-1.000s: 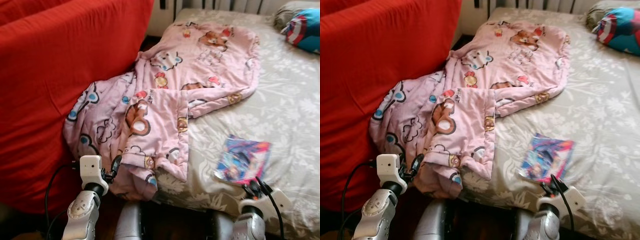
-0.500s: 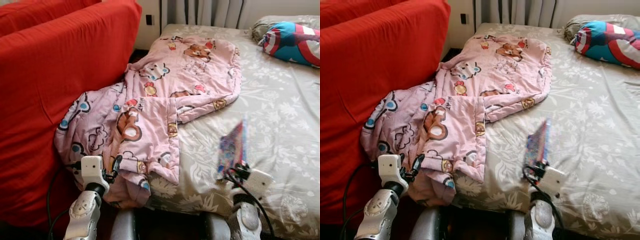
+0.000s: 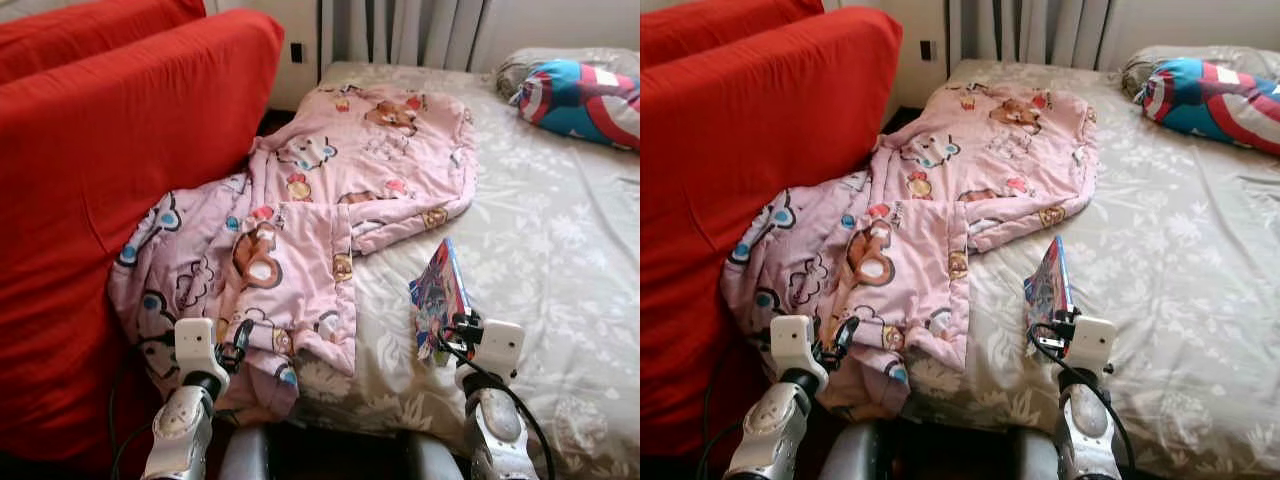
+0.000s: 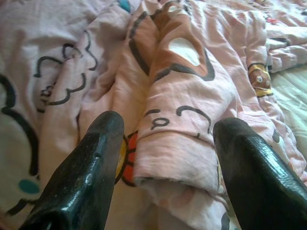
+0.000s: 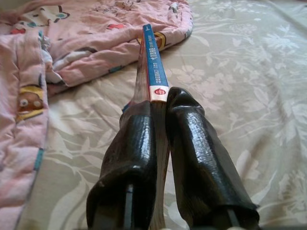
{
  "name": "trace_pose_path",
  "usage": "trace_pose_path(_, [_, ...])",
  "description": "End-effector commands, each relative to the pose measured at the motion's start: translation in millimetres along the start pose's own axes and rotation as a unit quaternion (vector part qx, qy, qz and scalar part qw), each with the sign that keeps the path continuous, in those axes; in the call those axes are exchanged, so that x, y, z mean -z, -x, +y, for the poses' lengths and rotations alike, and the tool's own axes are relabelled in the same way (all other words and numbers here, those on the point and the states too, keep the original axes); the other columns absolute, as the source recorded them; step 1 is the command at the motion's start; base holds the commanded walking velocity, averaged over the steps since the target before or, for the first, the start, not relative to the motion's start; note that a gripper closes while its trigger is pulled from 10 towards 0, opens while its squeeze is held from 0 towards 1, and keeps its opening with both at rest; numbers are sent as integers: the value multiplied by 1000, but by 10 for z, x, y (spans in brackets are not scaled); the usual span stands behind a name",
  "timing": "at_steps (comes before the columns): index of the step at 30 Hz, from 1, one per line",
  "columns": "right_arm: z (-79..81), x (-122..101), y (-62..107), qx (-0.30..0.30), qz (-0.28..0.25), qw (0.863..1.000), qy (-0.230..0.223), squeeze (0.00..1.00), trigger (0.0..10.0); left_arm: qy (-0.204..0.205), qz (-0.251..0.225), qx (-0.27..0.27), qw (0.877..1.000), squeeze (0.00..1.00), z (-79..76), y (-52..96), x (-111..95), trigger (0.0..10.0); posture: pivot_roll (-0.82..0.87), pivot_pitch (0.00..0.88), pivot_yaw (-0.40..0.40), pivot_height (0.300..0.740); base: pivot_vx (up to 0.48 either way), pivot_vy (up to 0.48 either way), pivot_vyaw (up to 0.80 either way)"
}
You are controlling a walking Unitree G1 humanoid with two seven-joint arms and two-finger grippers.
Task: Clean up the room
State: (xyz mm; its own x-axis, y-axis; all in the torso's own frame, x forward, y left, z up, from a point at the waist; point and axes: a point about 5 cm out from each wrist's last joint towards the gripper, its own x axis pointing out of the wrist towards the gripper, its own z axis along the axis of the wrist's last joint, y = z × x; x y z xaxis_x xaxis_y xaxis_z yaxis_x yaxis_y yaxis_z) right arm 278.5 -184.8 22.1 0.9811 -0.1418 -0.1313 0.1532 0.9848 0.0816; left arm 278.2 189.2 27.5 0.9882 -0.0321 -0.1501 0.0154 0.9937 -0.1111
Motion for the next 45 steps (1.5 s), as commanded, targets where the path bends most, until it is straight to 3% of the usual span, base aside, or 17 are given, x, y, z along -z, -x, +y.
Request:
trace_pose_path(1, [51,-127,-46,-9,-29,1000,0,0,10000,10,16,-18,1000,0,89,-9,38,10000,56,23,12,668,0,0,0])
trace_pose_path(6, [78,-129,-50,-17,-29,999,-4,0,10000,24,61,-52,997,0,234,40,194,10000,51,8,12,708,0,0,0])
trace_pose_path(13, [98,-155,-64,-29,-33,999,-4,0,10000,29,105,-59,992,0,236,107,366,10000,59,1,5,740,0,0,0])
trace_pose_path(31, [219,-158,-100,-32,-29,999,-18,0,10000,17,262,-93,960,0,312,396,829,10000,69,23,11,740,0,0,0])
trace_pose_path(45, [251,-133,-94,-32,-24,999,-19,0,10000,20,290,-128,948,0,381,572,965,10000,64,19,15,740,0,0,0])
